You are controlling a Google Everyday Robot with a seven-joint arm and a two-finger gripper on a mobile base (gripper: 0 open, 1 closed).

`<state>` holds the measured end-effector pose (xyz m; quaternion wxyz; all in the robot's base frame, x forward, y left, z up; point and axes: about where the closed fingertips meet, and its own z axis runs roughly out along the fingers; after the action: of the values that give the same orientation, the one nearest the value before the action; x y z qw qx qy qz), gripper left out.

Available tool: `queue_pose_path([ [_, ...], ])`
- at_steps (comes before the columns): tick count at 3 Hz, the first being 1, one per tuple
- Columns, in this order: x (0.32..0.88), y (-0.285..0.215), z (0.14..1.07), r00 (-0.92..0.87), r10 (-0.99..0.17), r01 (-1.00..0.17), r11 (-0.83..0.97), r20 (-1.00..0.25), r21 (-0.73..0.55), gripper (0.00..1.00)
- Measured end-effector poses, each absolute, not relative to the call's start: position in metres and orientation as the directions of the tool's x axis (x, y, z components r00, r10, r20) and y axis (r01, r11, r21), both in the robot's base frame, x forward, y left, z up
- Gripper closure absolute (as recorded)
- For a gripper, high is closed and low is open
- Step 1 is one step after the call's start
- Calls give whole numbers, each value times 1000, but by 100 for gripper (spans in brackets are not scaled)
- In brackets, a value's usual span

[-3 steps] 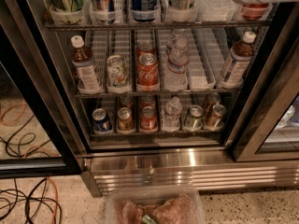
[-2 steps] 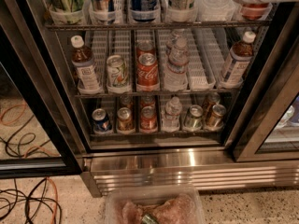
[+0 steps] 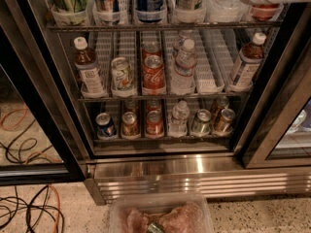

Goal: Pick water bottle from top shelf of fridge

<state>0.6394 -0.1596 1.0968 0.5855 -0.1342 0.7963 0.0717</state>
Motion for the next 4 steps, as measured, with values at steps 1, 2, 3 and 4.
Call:
queue_pose_path([
  [1,644,-156,1097,-266,-138,-300,952,-954,-54,0],
  [2,659,-154,1092,-270,-141,-298,953,-952,-56,0],
  [3,680,-155,1080,-278,-143,-280,958,-950,-62,0],
  [4,680,-155,1080,-278,-143,-280,958,-950,-62,0],
])
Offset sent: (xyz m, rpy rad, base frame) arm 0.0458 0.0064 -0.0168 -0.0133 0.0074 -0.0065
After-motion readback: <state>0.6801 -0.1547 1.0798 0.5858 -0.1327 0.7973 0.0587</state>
